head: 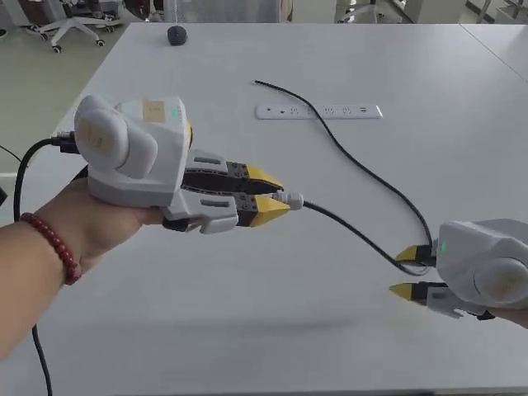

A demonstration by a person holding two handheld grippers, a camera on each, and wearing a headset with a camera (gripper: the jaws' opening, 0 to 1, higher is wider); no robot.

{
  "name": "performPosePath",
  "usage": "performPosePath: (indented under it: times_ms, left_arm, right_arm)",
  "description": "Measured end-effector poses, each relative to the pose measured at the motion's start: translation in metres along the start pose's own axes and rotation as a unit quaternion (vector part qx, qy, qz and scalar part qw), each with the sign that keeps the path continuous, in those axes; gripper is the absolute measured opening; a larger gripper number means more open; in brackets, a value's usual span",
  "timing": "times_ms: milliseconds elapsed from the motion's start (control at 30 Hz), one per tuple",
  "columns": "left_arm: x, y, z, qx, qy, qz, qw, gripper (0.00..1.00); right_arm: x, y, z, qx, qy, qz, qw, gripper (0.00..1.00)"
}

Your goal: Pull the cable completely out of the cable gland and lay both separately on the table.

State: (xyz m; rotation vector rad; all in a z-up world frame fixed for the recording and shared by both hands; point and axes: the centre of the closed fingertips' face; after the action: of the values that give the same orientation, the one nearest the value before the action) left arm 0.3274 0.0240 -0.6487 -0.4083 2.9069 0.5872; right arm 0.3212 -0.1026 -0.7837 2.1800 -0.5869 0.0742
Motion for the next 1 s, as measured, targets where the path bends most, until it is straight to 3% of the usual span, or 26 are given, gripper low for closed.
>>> performPosePath:
  times_ms: [67,100,133,167,200,233,367,500,633,1000]
  left_arm:
    - [-0.002,-0.002,0.004,-0.006,-0.001,-0.001,1.0,0.15]
    - [-0.003,-0.002,0.005,-0.008,-0.002,-0.002,1.0,0.15]
    - [-0.005,-0.003,0.007,-0.012,-0.002,-0.003,0.9999,0.15]
    - [-0.006,-0.004,0.007,-0.013,-0.005,-0.004,0.9999,0.15]
    - [-0.007,-0.005,0.009,-0.018,-0.007,-0.004,0.9998,0.15]
    - [-0.007,-0.005,0.011,-0.021,-0.01,-0.005,0.9997,0.15]
    - [-0.01,-0.01,0.019,-0.038,-0.023,-0.006,0.999,0.15]
    - [-0.011,-0.015,0.028,-0.056,-0.036,-0.005,0.9978,0.15]
    - [-0.01,-0.016,0.028,-0.061,-0.044,-0.004,0.9972,0.15]
    - [-0.003,-0.019,0.025,-0.061,-0.052,0.005,0.9968,0.15]
  right_arm:
    - [-0.001,0.004,-0.018,0.032,-0.003,-0.002,0.9995,0.4]
    - [0.0,0.005,-0.023,0.037,-0.011,0.002,0.9993,0.44]
    - [0.003,0.008,-0.035,0.059,-0.016,0.014,0.998,0.49]
    - [0.0,0.01,-0.043,0.073,-0.025,0.004,0.997,0.52]
    - [-0.002,0.012,-0.05,0.076,-0.041,-0.003,0.9962,0.51]
    - [0.001,0.015,-0.059,0.093,-0.035,0.007,0.995,0.5]
    - [0.0,0.021,-0.083,0.117,-0.025,0.004,0.9929,0.46]
    - [0.001,0.021,-0.098,0.122,-0.018,0.006,0.9924,0.45]
    - [-0.001,0.022,-0.112,0.134,0.002,0.004,0.991,0.43]
    - [-0.004,0.02,-0.145,0.145,0.036,-0.003,0.9887,0.36]
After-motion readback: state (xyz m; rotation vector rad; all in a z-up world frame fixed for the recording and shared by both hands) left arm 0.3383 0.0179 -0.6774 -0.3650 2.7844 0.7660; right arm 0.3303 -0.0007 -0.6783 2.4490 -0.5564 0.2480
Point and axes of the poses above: the centre of the closed fingertips' face, and the gripper's own axes: y roughly backward along the fingers, x roughly to its right, z roughly out of its underside, and after that the axes turned 6 degrees about -y, right-handed
